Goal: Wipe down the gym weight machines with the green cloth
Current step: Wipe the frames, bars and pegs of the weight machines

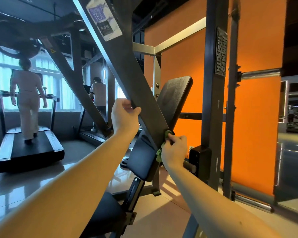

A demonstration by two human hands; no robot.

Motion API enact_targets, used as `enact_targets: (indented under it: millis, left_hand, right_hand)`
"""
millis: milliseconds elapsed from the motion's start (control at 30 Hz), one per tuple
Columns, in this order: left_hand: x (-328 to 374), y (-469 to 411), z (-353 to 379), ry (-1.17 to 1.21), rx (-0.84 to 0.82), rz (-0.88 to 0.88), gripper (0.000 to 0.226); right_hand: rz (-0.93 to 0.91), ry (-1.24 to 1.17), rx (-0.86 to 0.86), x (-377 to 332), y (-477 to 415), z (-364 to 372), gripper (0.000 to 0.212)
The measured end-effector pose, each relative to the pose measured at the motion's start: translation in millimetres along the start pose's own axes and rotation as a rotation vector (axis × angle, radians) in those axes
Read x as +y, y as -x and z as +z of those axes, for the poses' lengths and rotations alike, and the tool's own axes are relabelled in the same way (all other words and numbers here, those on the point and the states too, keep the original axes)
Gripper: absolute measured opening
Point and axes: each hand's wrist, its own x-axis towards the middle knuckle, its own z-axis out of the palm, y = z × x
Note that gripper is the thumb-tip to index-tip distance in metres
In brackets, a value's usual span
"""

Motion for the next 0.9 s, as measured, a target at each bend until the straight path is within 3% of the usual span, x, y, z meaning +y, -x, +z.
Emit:
enact_targets:
  millis: [100,200,267,333,400,467,600,700,767,833,900]
  left_hand:
    - [1.7,-1.2,-2.2,-0.017,-0.017,0.008,0.028]
    - [-0.5,-2.9,-1.9,-0.033,-0.018,0.027,0.030]
    - [-1.8,-2.3,-1.3,-0.029,-0.012,0.034,0.029]
    - [-3.2,-0.7,-0.6,-0.012,-0.009,0.030,0.028]
    - [-3.7,-0.2,-0.2,0.002,-0.013,0.030,0.028]
    - [-3.9,-0.1,-0.2,0.009,-0.026,0.033,0.028]
    - [-4.3,0.3,-0.4,-0.010,-0.049,0.030,0.029]
    - [-6.9,-2.1,0.2,-0.036,-0.046,0.029,0.031]
    - [-9.3,-4.3,-0.4,-0.043,-0.040,0.044,0.032]
    - [-10.2,-4.8,-1.3,-0.043,-0.042,0.054,0.033]
    - [-11.0,-4.7,-1.2,-0.034,-0.042,0.060,0.032]
  right_hand:
    - [-0.066,-0.076,0.008,-36.5,-11.5,22.3,0.011]
    - [-0.321,-0.017,-0.086,-86.8,-21.4,39.8,0.018]
    - [-0.430,-0.008,-0.097,-84.4,-25.4,36.8,0.018]
    - [-0.293,-0.064,-0.045,-42.8,-23.3,25.0,0.017]
    - [0.015,-0.126,0.044,3.8,-5.1,10.9,0.016]
    - [0.204,-0.150,0.162,21.1,13.0,8.0,0.022]
    - [0.268,-0.108,0.073,-16.9,27.7,24.9,0.030]
    - [-0.157,-0.033,0.078,-57.2,16.2,35.6,0.015]
    - [-0.387,-0.013,-0.079,-79.5,8.7,35.8,0.022]
    - [-0.510,0.137,-0.110,-65.5,-10.3,36.9,0.034]
    - [-0.405,0.125,-0.032,-23.3,-20.1,29.7,0.030]
